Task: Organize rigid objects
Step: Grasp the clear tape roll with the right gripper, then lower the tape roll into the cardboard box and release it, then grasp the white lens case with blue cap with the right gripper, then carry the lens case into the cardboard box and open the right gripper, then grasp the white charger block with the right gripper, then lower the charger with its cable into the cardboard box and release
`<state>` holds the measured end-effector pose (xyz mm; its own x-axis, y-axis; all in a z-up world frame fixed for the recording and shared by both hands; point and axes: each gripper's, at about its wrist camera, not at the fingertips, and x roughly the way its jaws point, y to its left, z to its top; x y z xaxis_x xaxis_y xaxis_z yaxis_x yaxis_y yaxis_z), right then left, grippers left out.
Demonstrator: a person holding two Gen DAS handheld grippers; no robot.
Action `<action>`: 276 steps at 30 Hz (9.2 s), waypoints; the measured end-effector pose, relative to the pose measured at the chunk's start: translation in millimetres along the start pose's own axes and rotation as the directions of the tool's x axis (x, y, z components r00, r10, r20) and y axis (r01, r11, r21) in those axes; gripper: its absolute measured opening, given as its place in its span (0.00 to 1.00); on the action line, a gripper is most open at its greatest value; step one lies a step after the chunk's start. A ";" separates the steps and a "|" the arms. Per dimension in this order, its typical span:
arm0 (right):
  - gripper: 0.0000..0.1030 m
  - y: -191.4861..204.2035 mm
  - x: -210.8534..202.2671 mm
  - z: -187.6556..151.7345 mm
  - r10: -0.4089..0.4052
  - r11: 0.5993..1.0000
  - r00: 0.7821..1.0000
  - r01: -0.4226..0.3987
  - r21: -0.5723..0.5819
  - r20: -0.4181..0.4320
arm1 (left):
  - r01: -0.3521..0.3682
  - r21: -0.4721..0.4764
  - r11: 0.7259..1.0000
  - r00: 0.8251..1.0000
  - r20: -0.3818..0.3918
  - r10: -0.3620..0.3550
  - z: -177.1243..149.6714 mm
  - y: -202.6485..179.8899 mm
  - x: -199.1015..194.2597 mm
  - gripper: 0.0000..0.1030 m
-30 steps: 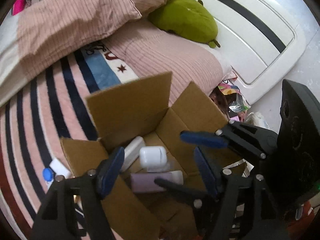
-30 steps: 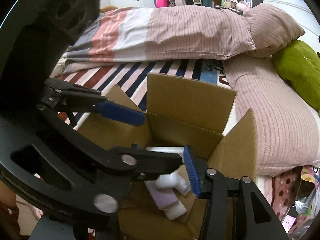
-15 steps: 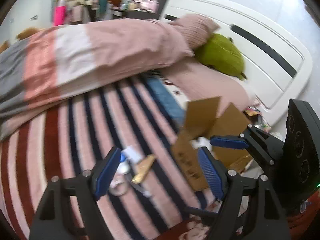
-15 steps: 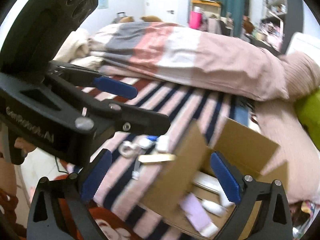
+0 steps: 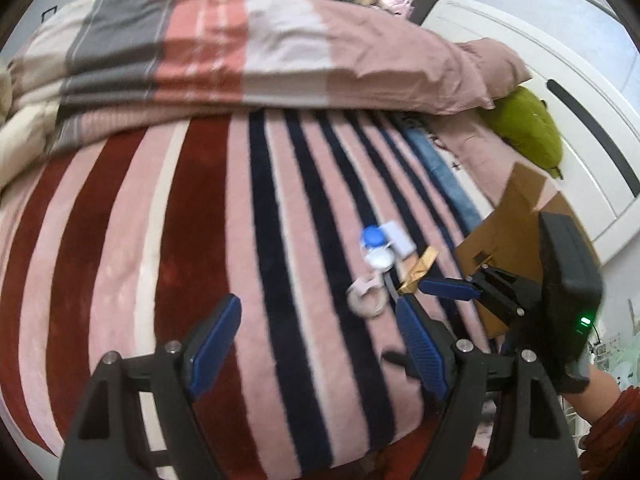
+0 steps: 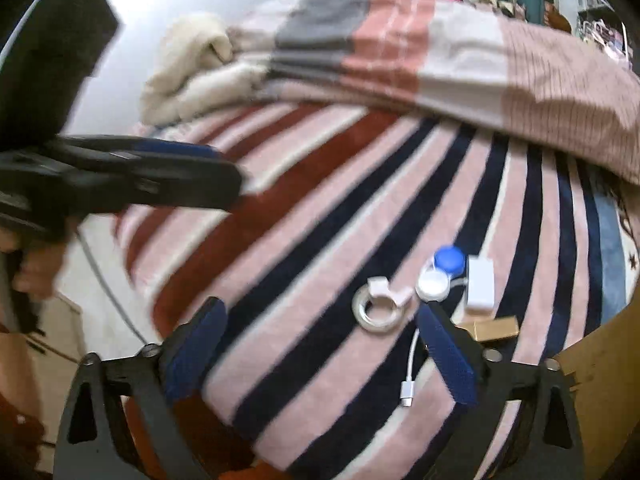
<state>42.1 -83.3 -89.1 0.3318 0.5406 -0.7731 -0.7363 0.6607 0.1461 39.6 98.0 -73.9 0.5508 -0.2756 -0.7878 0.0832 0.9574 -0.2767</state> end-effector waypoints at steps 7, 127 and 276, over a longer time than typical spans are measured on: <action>0.47 -24.2 53.0 -14.1 -0.066 0.997 0.994 0.068 0.022 -0.089 | 0.015 -0.030 0.999 0.999 -0.031 -0.016 -12.6 10.9 16.5 0.75; 0.37 -26.3 65.4 -11.2 -0.036 0.999 0.994 0.032 -0.041 -0.108 | -0.014 -0.038 0.999 1.000 -0.023 0.013 -15.0 9.3 11.6 0.74; 0.22 -117.3 -198.3 -16.2 -0.240 0.945 0.933 0.161 0.284 0.269 | 0.420 0.276 0.864 0.907 -0.151 -0.393 126.8 -277.5 46.5 0.26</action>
<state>53.1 -276.4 37.1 0.6447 0.4860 -0.5901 -0.4749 0.8595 0.1891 147.4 -169.5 36.0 0.3417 -0.6393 -0.6888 0.5325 0.7356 -0.4186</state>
